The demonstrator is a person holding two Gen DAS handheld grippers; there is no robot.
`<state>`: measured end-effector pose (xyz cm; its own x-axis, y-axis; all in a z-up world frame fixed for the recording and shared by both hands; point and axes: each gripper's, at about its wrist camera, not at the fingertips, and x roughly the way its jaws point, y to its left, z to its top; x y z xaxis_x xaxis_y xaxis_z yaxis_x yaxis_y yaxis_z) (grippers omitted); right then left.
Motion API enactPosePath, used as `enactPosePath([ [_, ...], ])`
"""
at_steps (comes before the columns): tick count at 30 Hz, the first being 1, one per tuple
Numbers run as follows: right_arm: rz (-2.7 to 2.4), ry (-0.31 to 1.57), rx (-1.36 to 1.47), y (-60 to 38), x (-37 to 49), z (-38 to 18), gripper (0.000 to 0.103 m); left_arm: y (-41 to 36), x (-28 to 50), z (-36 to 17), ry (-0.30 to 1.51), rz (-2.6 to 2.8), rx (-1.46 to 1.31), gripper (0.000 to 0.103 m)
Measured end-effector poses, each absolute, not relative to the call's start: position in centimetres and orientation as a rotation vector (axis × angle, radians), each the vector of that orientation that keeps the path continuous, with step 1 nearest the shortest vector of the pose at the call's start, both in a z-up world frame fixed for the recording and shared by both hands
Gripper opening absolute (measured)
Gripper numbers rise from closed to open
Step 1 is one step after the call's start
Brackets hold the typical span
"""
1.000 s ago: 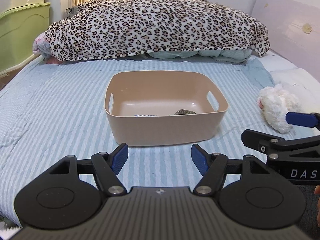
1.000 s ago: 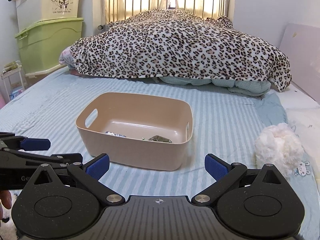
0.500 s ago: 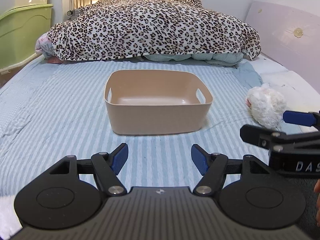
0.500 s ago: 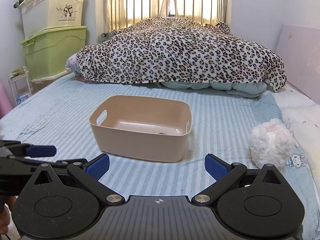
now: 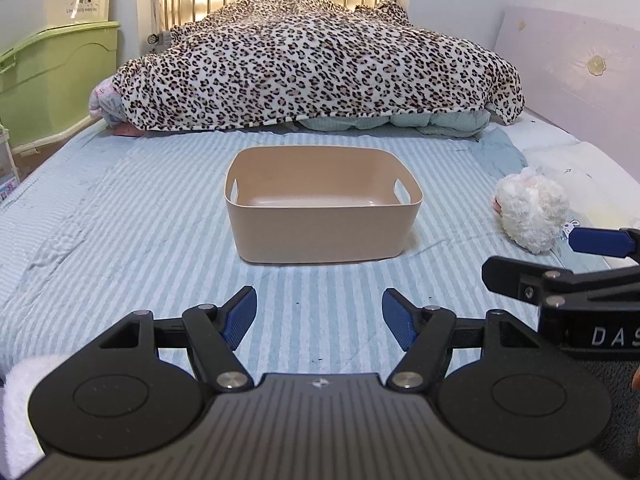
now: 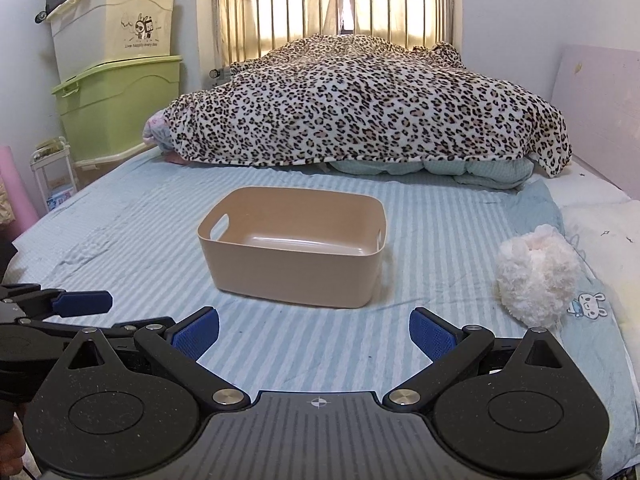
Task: Organize objects
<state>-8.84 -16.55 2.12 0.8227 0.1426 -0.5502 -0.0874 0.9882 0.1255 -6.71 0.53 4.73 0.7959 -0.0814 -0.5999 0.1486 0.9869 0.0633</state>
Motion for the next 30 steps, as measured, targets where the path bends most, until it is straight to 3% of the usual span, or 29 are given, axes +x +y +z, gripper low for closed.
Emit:
enactPosePath([
  [30, 0.11, 0.618, 0.066, -16.5, -10.7, 2.0, 0.103, 0.4, -8.1, 4.8, 0.656, -0.114, 0.117, 0.07],
])
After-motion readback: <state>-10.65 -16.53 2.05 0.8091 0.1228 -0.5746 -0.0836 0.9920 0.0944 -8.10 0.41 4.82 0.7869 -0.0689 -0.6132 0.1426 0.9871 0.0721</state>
